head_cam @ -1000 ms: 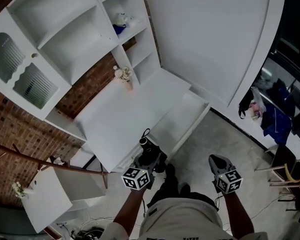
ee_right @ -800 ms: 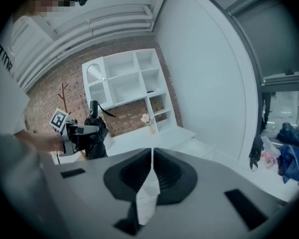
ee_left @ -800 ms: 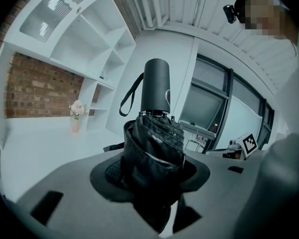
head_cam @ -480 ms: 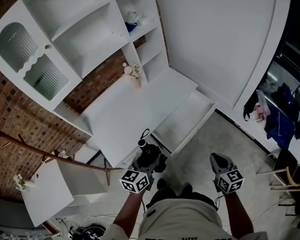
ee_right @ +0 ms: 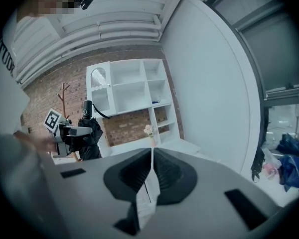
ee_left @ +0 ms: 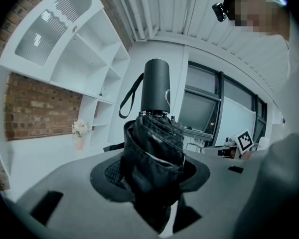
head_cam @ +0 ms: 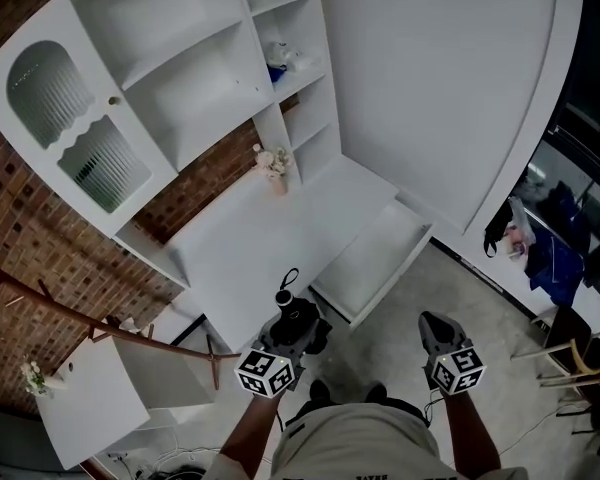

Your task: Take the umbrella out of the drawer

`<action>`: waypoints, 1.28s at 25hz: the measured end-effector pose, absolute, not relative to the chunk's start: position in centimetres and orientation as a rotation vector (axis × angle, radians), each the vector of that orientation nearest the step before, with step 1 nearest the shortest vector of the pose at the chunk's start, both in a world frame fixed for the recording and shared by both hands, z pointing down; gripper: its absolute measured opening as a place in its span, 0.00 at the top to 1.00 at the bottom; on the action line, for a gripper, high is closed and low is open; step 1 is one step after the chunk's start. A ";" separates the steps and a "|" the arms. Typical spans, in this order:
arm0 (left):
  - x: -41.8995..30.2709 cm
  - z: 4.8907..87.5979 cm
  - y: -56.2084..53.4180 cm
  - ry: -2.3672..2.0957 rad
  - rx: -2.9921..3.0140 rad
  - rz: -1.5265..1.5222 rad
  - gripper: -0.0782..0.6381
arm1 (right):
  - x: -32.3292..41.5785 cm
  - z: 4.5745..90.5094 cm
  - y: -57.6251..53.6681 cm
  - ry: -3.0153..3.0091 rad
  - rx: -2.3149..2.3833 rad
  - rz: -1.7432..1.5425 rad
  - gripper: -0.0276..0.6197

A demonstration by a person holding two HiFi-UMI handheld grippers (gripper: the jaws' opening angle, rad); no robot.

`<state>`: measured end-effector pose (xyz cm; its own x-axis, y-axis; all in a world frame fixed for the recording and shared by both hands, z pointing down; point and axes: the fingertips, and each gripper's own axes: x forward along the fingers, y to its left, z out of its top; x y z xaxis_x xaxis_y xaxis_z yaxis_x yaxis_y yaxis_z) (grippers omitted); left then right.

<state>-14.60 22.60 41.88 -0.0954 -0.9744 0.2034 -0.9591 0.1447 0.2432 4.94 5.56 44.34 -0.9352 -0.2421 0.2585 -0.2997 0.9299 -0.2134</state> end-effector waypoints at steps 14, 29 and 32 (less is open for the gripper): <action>-16.9 41.1 24.3 -2.098 1.910 -0.071 0.59 | 5.2 41.8 6.9 -2.898 0.482 0.275 0.91; -16.7 40.8 24.4 -2.074 1.952 -0.093 0.59 | 5.8 41.3 8.4 -2.898 0.516 0.268 0.91; -16.9 40.6 24.3 -2.075 1.954 -0.104 0.59 | 5.7 41.1 8.3 -2.898 0.522 0.273 0.91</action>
